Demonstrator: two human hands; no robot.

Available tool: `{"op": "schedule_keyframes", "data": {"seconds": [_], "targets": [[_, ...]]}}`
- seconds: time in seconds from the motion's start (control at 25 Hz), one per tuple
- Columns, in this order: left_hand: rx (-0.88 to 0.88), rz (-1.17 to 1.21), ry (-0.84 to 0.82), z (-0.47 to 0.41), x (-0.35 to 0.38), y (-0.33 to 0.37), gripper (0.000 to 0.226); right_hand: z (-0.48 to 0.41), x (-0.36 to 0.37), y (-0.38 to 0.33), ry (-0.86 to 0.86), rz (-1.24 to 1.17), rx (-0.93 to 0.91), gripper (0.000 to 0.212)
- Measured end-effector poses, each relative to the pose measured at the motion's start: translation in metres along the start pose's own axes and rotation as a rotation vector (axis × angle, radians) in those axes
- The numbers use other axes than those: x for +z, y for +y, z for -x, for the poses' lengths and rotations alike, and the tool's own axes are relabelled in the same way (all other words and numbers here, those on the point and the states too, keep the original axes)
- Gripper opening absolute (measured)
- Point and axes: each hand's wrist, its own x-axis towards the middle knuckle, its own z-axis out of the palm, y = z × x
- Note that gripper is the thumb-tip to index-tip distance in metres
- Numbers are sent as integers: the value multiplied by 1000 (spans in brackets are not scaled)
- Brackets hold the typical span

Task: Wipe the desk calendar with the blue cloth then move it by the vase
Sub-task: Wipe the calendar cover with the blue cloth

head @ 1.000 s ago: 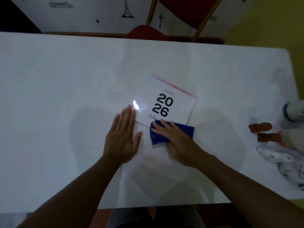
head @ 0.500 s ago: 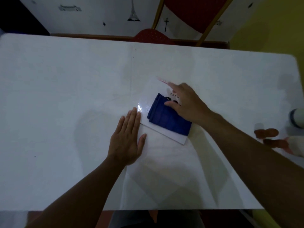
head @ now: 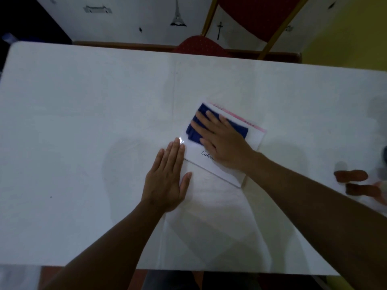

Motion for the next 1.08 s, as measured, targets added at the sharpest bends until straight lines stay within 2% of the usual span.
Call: {"op": "schedule_keyframes", "data": {"seconds": [0.16,0.24,0.44,0.56,0.68,0.76,0.84,0.96,1.08], "targets": [[3,-7,0,0,-1,1,76,77,10,-4,-73,-52,-248,53],[7,1,13,0,-1,1,76,87,3,15,-95,-78,-282,53],[16,9,30,-1,-2,1,77,31,-10,28,50,-110,67,54],[9,1,19,0,-2,2,76,16,2,-8,81,-107,109,55],[14,-13,5,0,-2,1,75,58,18,-21,22,-67,-106,56],[13,-17,7,0,-2,1,76,89,16,-4,-70,-49,-274,58],[14,-12,11,0,-3,1,76,99,4,26,-127,-47,-339,60],[18,-5,23,-1,-4,1,76,72,-9,51,-75,-99,-174,58],[12,-3,17,0,-4,2,76,29,-11,33,-9,-118,-14,55]]}}
